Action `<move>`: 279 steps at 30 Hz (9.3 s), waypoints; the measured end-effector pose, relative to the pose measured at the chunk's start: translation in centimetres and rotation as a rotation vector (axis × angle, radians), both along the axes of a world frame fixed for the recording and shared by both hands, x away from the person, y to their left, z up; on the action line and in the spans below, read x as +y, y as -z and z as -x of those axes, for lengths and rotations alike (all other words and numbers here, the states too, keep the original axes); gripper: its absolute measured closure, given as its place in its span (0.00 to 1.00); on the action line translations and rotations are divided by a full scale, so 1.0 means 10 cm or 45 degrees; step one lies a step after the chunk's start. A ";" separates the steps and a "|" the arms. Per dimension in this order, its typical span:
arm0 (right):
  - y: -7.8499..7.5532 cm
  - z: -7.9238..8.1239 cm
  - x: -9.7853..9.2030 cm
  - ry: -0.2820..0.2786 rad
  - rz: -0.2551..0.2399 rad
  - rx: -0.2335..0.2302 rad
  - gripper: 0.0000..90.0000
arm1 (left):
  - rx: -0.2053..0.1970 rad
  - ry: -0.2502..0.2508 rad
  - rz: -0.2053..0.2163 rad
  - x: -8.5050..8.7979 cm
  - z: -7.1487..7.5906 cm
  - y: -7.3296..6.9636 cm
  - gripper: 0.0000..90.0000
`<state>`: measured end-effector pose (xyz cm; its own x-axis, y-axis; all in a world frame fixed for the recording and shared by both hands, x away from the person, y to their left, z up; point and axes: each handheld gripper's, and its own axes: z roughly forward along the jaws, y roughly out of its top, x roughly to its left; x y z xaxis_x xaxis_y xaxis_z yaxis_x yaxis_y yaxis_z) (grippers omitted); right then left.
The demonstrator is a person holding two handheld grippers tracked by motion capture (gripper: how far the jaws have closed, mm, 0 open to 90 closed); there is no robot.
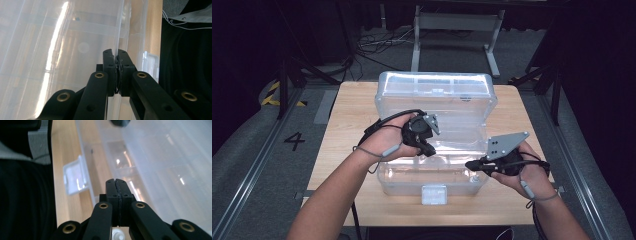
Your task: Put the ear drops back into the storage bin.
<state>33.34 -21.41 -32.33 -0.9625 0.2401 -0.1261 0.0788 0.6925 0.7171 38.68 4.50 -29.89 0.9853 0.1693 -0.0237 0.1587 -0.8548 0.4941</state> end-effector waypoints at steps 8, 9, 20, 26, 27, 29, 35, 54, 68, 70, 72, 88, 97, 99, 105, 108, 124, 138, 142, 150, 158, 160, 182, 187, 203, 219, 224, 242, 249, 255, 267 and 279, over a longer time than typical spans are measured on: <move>-0.03 -0.12 -0.18 0.098 -0.184 -0.042 1.00 | -0.008 -0.008 0.002 0.00 0.02 0.01 0.97; -0.05 -0.14 -0.22 0.127 -0.234 -0.050 1.00 | -0.010 -0.011 0.003 0.00 0.02 0.01 0.97; -0.06 -0.28 -0.45 0.270 -0.438 -0.025 1.00 | -0.021 -0.023 0.006 0.01 0.07 0.03 0.97; -0.06 -0.31 -0.50 0.314 -0.494 -0.024 1.00 | -0.025 -0.031 0.015 0.03 0.09 0.05 0.96; -0.04 -0.33 -0.52 0.336 -0.520 -0.026 1.00 | -0.023 -0.035 0.020 0.03 0.09 0.05 0.96; -0.04 -0.34 -0.53 0.344 -0.527 -0.021 1.00 | -0.027 -0.036 0.023 0.03 0.10 0.06 0.96; -0.01 -0.39 -0.60 0.390 -0.593 0.000 1.00 | -0.035 -0.049 0.038 0.06 0.14 0.09 0.96; -0.01 -0.45 -0.70 0.486 -0.623 -0.030 1.00 | -0.066 -0.095 0.108 0.15 0.32 0.02 0.90; 0.00 -0.44 -0.69 0.488 -0.611 -0.037 1.00 | -0.086 -0.173 0.252 0.37 0.40 -0.07 0.80; 0.00 -0.43 -0.69 0.486 -0.603 -0.036 1.00 | -0.082 -0.188 0.278 0.42 0.40 -0.07 0.81; 0.00 -0.41 -0.69 0.485 -0.591 -0.041 1.00 | -0.074 -0.219 0.318 0.51 0.40 -0.07 0.81; 0.02 -0.34 -0.70 0.492 -0.574 -0.041 1.00 | -0.070 -0.474 0.567 1.02 0.37 0.13 0.94; 0.03 -0.31 -0.70 0.489 -0.548 -0.040 1.00 | -0.126 -0.693 0.587 1.25 0.41 0.23 0.98; 0.04 -0.30 -0.70 0.485 -0.543 -0.042 1.00 | -0.136 -0.722 0.590 1.30 0.41 0.24 0.99; 0.04 -0.28 -0.70 0.476 -0.518 -0.041 1.00 | -0.157 -0.758 0.615 1.36 0.41 0.23 0.99; 0.04 -0.27 -0.70 0.473 -0.504 -0.024 1.00 | -0.158 -0.770 0.624 1.38 0.40 0.24 0.99; 0.04 -0.24 -0.68 0.451 -0.472 0.009 1.00 | -0.151 -0.781 0.646 1.44 0.41 0.25 0.99; 0.04 -0.20 -0.68 0.439 -0.441 0.126 1.00 | -0.100 -0.744 0.586 1.45 0.42 0.28 0.99; 0.05 -0.21 -0.67 0.438 -0.419 0.157 1.00 | -0.080 -0.734 0.565 1.45 0.43 0.29 0.99; 0.08 -0.23 -0.65 0.434 -0.369 0.211 1.00 | -0.037 -0.721 0.536 1.45 0.44 0.31 0.99; 0.08 -0.21 -0.65 0.420 -0.317 0.232 1.00 | -0.003 -0.706 0.500 1.45 0.46 0.32 0.98; 0.08 -0.21 -0.65 0.420 -0.301 0.241 1.00 | 0.008 -0.704 0.488 1.45 0.46 0.32 0.98; 0.13 -0.20 -0.61 0.376 -0.154 0.306 1.00 | 0.075 -0.642 0.351 1.42 0.49 0.35 0.98; 0.14 -0.21 -0.60 0.367 -0.127 0.322 1.00 | 0.101 -0.625 0.324 1.42 0.48 0.36 0.98; 0.18 -0.21 -0.55 0.343 -0.027 0.357 1.00 | 0.145 -0.601 0.252 1.40 0.48 0.39 0.98; 0.19 -0.20 -0.55 0.337 0.020 0.375 1.00 | 0.162 -0.576 0.233 1.42 0.50 0.41 0.98; 0.20 -0.21 -0.56 0.331 0.035 0.380 1.00 | 0.168 -0.567 0.224 1.43 0.50 0.41 0.98; 0.25 -0.21 -0.53 0.297 0.110 0.433 0.99 | 0.200 -0.553 0.172 1.47 0.51 0.44 0.99; 0.28 -0.22 -0.51 0.285 0.142 0.454 0.99 | 0.221 -0.536 0.149 1.47 0.51 0.46 0.98; 0.30 -0.22 -0.50 0.272 0.165 0.472 0.98 | 0.226 -0.525 0.129 1.47 0.51 0.47 0.98; 0.34 -0.23 -0.48 0.263 0.198 0.495 0.98 | 0.244 -0.519 0.102 1.46 0.51 0.49 0.98; 0.38 -0.24 -0.46 0.250 0.246 0.523 0.98 | 0.267 -0.500 0.062 1.45 0.50 0.52 0.98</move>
<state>35.72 -26.00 -36.16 -0.8808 0.4318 0.1942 0.4706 0.7534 0.4593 33.65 19.02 -35.11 0.8194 0.5235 -0.2335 0.5679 -0.6861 0.4546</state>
